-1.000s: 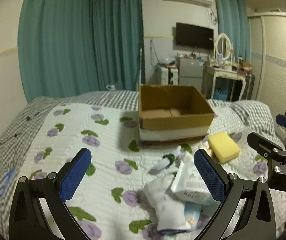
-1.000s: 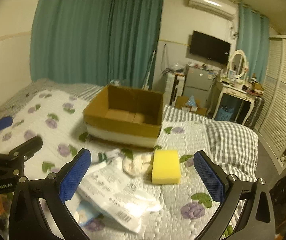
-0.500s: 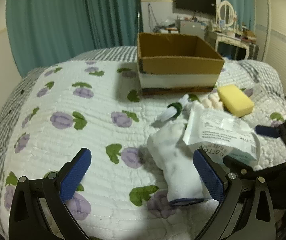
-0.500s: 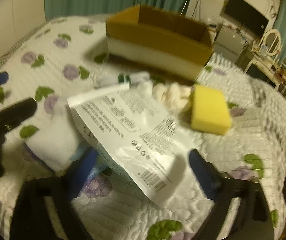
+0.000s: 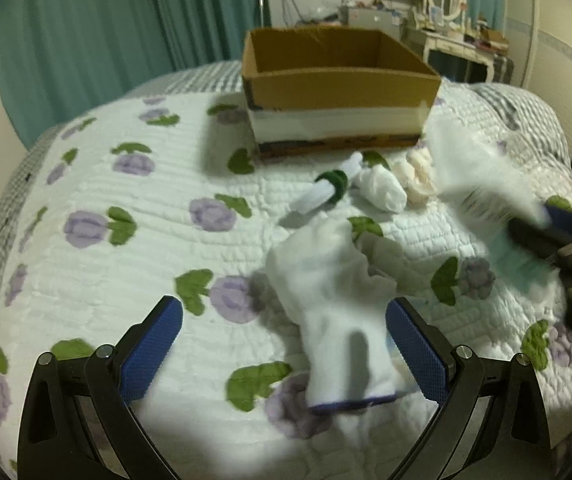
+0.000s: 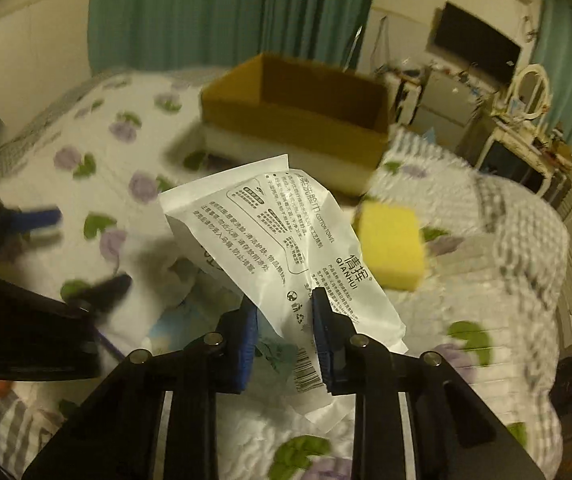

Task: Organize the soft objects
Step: 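Grasp the white printed cotton-pad bag with the right tool while the left tool grasps the white glove, then carry the bag and glove over the cardboard box and open both tools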

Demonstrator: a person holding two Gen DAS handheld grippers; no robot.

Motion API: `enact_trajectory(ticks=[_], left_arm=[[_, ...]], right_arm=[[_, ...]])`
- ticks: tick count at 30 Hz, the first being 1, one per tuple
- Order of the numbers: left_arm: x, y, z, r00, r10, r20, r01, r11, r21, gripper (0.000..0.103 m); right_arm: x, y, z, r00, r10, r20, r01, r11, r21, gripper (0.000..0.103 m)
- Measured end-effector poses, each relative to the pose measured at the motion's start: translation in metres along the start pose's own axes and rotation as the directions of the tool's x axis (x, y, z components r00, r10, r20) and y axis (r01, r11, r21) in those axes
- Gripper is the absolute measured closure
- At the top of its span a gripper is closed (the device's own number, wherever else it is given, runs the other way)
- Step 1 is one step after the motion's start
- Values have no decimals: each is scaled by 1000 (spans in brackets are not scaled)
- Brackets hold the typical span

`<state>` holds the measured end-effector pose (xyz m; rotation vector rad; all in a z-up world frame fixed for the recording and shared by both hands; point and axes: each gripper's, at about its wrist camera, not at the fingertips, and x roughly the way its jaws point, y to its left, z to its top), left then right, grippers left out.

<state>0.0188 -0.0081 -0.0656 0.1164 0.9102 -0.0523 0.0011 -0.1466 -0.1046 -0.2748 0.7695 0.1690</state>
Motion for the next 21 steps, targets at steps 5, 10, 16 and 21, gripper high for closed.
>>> enact_trajectory(ticks=[5, 10, 16, 21], left_arm=[[29, -12, 3, 997, -30, -64, 30, 1000, 2, 2], [52, -21, 1, 992, -55, -113, 58, 998, 21, 28], [33, -24, -2, 996, -67, -63, 70, 996, 54, 57], [2, -19, 0, 998, -61, 8, 60, 995, 77, 64]], right_arm=[[-10, -14, 3, 1000, -26, 5, 26, 999, 19, 79], [3, -19, -6, 999, -20, -28, 21, 999, 38, 79], [0, -21, -10, 999, -20, -33, 21, 999, 39, 79], [-23, -21, -5, 1000, -30, 1, 30, 999, 34, 79]])
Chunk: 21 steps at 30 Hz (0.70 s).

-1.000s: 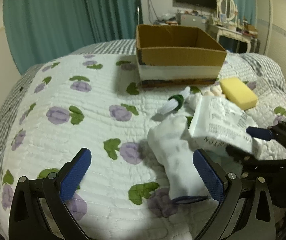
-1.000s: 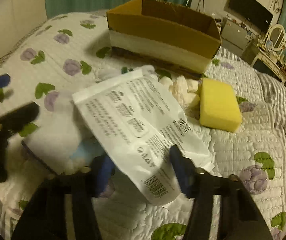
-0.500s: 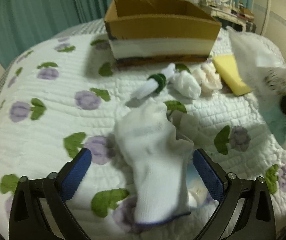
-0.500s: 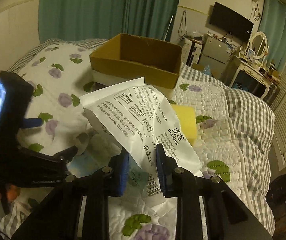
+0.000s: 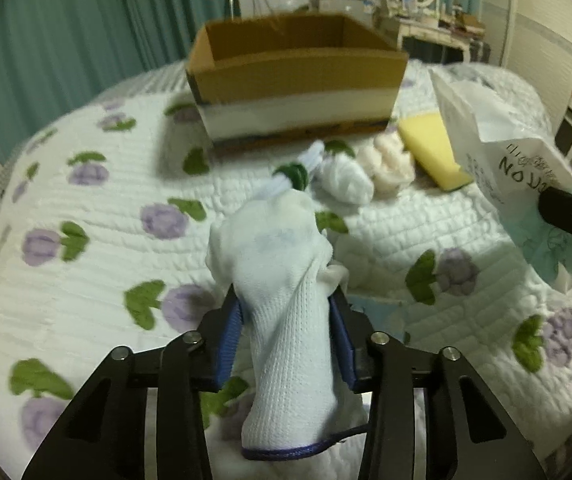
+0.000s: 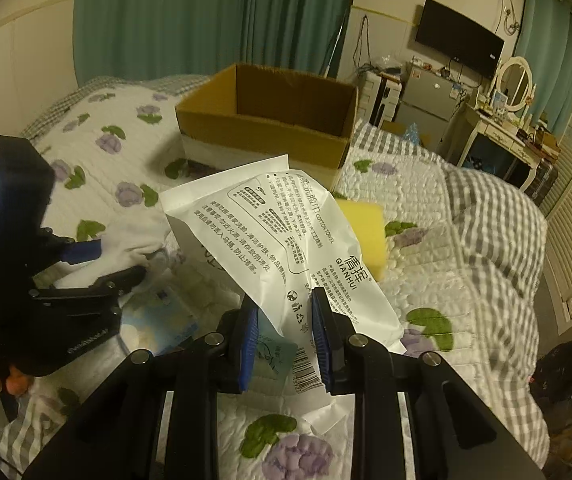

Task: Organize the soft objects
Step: 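Carry the bag and glove over the cardboard box and open both tools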

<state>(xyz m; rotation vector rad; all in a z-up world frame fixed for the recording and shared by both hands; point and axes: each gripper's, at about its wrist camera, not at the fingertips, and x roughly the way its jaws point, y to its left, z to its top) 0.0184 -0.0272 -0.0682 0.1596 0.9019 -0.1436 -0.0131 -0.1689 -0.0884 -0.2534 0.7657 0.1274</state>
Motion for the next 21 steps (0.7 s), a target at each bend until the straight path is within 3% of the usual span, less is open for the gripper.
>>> enact_trajectory(ticks=[6, 12, 17, 21], left_arm=[[-51, 13, 20, 995, -22, 100, 24, 999, -21, 66], [-95, 23, 68, 975, -31, 220, 33, 999, -3, 66], [-96, 35, 122, 961, -51, 272, 53, 999, 3, 66], [-72, 46, 175, 957, -74, 281, 80, 997, -10, 66]], right_arm=[[-36, -4, 19, 998, 1, 70, -1, 1000, -9, 79], [-63, -11, 69, 985, 19, 171, -14, 999, -33, 79], [-58, -19, 123, 972, 46, 232, -36, 998, -51, 79], [-35, -27, 167, 968, 75, 238, -64, 997, -53, 79]])
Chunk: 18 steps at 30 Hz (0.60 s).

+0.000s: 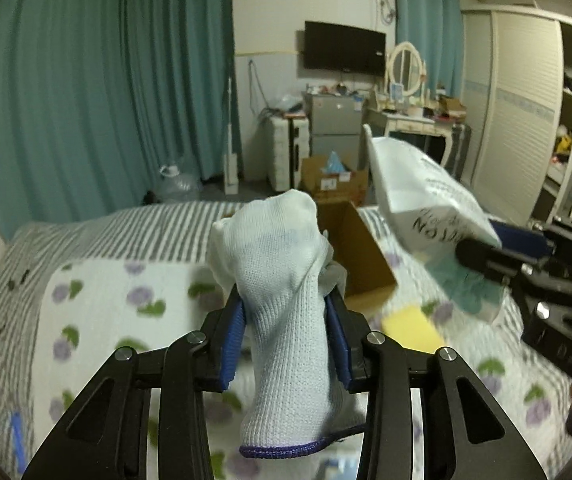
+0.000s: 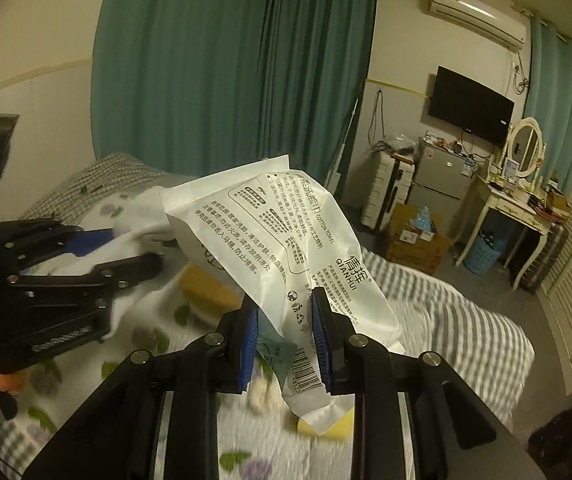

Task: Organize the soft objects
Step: 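Carry the bag and glove over the cardboard box and open both tools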

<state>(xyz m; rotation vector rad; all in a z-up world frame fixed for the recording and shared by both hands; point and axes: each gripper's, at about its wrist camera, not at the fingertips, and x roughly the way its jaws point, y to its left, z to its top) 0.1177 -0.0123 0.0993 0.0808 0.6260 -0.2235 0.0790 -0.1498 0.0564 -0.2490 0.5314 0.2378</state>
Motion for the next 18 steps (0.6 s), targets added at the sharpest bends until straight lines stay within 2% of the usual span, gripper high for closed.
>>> enact_trajectory(ticks=[5, 10, 15, 18], left_arm=[[64, 13, 28, 999, 16, -32, -16, 1000, -5, 66], [127, 25, 32, 996, 55, -77, -56, 998, -5, 66], [162, 28, 23, 993, 70, -96, -69, 998, 14, 65], [171, 30, 18, 991, 91, -97, -89, 996, 24, 59]], right_arm=[[55, -11, 33, 1000, -15, -9, 14, 1000, -18, 79], [122, -17, 44, 999, 7, -51, -8, 1000, -17, 79], [169, -21, 37, 996, 23, -91, -24, 1000, -17, 79], [192, -23, 35, 993, 33, -112, -34, 999, -5, 79]])
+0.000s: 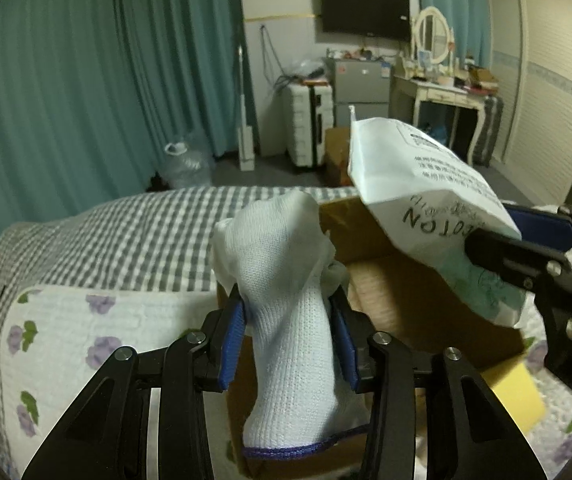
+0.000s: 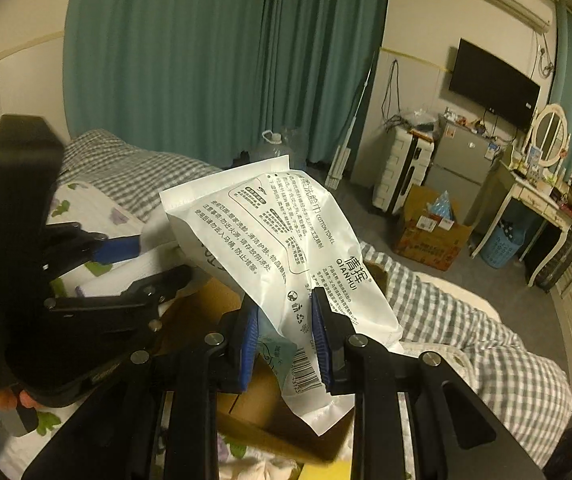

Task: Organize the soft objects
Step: 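Carry the bag and glove over the cardboard box and open both tools, then move both tools back down toward the remaining items on the quilt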

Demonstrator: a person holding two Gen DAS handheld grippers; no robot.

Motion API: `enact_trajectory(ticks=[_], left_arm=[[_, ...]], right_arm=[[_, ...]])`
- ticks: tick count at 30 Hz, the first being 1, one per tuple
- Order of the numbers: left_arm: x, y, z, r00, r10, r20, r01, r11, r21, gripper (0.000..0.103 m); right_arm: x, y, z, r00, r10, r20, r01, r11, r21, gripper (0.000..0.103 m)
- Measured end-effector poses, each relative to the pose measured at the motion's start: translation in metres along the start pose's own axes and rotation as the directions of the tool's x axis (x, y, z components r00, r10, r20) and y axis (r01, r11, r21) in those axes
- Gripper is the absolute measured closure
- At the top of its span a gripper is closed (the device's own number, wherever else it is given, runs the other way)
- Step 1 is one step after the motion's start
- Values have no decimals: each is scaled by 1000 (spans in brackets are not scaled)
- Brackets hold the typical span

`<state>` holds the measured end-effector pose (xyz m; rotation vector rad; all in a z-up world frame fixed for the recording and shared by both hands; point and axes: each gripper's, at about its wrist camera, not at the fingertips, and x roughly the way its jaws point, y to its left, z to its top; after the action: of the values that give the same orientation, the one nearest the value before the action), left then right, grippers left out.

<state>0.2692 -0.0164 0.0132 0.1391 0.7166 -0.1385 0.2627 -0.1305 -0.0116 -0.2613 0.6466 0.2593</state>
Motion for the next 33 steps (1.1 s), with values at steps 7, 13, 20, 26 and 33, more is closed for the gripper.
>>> enact_trajectory(ticks=[7, 13, 20, 26, 33], left_arm=[[1, 3, -4, 999, -44, -5, 43, 999, -22, 33], [-26, 2, -2, 998, -52, 26, 52, 998, -22, 23], [-83, 12, -4, 997, -33, 72, 35, 999, -25, 21], [-139, 14, -15, 993, -37, 112, 42, 998, -41, 10], [-183, 10, -48, 994, -28, 107, 33, 998, -46, 0]], right_arm=[[20, -6, -6, 1000, 18, -17, -18, 999, 38, 75], [5, -15, -10, 998, 57, -4, -56, 991, 120, 33], [-65, -24, -6, 998, 20, 54, -27, 990, 139, 26], [-148, -19, -18, 996, -51, 69, 43, 993, 111, 16], [-206, 5, -61, 994, -109, 0, 109, 992, 60, 5]])
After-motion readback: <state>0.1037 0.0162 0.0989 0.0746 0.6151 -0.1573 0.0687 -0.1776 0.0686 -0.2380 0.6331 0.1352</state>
